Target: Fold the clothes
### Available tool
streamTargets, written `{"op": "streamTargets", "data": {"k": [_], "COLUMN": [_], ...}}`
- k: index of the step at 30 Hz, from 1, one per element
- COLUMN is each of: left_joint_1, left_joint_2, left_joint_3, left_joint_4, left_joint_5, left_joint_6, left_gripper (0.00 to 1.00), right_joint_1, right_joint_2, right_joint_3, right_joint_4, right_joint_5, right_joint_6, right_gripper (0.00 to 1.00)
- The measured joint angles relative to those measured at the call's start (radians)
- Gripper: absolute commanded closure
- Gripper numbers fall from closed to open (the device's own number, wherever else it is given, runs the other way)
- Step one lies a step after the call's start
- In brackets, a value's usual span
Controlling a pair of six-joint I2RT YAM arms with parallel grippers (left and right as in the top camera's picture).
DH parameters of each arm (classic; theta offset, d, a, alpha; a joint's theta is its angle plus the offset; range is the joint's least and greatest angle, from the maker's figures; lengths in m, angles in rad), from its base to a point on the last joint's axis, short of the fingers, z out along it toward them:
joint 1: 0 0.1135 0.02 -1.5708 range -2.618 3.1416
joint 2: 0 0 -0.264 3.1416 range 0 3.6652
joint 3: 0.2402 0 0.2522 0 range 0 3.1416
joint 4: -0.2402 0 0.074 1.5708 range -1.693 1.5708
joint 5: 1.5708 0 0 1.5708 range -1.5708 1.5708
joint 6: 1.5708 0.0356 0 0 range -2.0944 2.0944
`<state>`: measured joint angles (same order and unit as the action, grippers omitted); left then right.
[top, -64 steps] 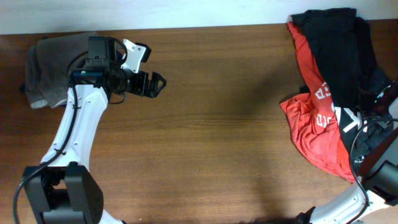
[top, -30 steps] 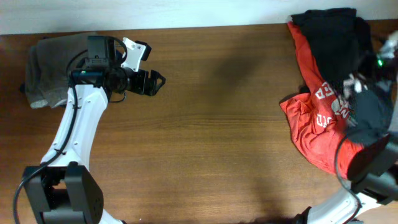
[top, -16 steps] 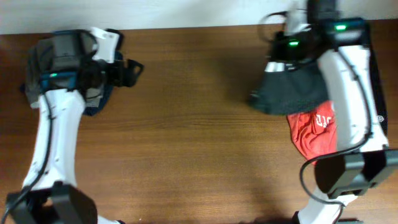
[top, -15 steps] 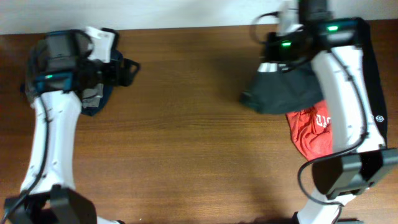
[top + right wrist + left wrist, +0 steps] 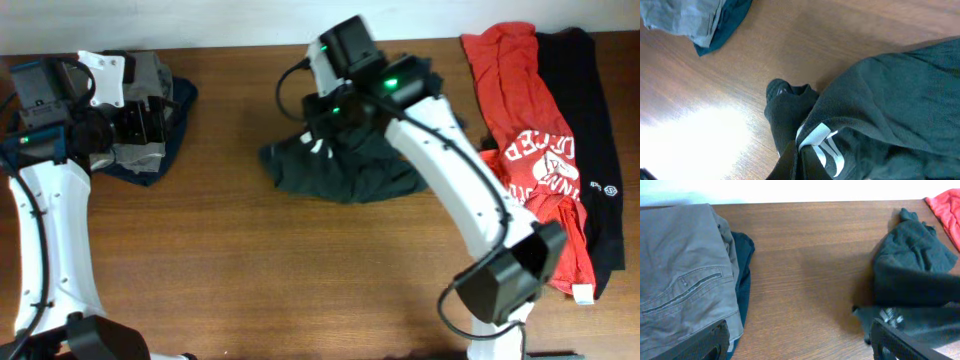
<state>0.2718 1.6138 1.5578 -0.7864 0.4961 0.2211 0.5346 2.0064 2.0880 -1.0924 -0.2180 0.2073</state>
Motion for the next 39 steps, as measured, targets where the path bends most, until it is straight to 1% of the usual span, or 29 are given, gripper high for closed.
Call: {"op": "streamTargets", "data": {"k": [9,10,13,16,17,18,19,23,25,26,32,34,36,37,38,39], "left_joint_1": [0.0,0.0,0.0,0.0,0.0,0.0,0.0,0.0,0.0,0.0,-0.018,-0.037,-0.058,-0.071,-0.079,-0.092], "left_joint_2": [0.0,0.0,0.0,0.0,0.0,0.0,0.0,0.0,0.0,0.0,0.0,0.006,0.02,0.034,0.05,0.069], "left_joint_3": [0.0,0.0,0.0,0.0,0.0,0.0,0.0,0.0,0.0,0.0,0.0,0.0,0.0,0.0,0.0,0.0], "left_joint_4": [0.0,0.0,0.0,0.0,0.0,0.0,0.0,0.0,0.0,0.0,0.0,0.0,0.0,0.001,0.0,0.001], "left_joint_5": [-0.025,-0.026,-0.029,-0.037,-0.04,-0.04,-0.042,-0.044,-0.044,-0.044,-0.047,-0.048,-0.048,-0.048,-0.049,-0.049], "left_joint_6": [0.0,0.0,0.0,0.0,0.0,0.0,0.0,0.0,0.0,0.0,0.0,0.0,0.0,0.0,0.0,0.0], "left_gripper": [0.11,0.11,0.11,0.11,0.11,0.11,0.11,0.11,0.11,0.11,0.11,0.11,0.11,0.11,0.15,0.16], "right_joint_1": [0.138,0.154,0.193,0.22,0.228,0.231,0.231,0.182,0.111,0.086,-0.267,-0.361,-0.425,-0.455,-0.477,-0.496], "right_joint_2": [0.069,0.073,0.076,0.076,0.076,0.076,0.076,0.075,0.072,0.072,0.072,0.079,0.093,0.106,0.121,0.138], "right_joint_3": [0.0,0.0,0.0,0.0,0.0,0.0,0.001,0.013,0.019,0.021,0.023,0.023,0.025,0.026,0.026,0.026], "right_joint_4": [0.026,0.027,0.028,0.032,0.03,0.027,0.021,-0.023,-0.043,-0.046,-0.063,-0.063,-0.062,-0.059,-0.055,-0.051], "right_joint_5": [0.004,0.004,0.003,0.002,0.0,-0.002,-0.002,0.001,0.011,0.015,0.053,0.062,0.063,0.064,0.063,0.063], "right_joint_6": [0.003,0.003,0.0,-0.003,0.002,-0.003,-0.002,-0.006,-0.005,-0.005,0.0,-0.001,0.001,0.002,0.0,0.0], "right_gripper": [0.96,0.94,0.62,0.4,0.27,0.11,0.03,0.0,0.0,0.03,0.15,0.22,0.31,0.33,0.35,0.36]}}
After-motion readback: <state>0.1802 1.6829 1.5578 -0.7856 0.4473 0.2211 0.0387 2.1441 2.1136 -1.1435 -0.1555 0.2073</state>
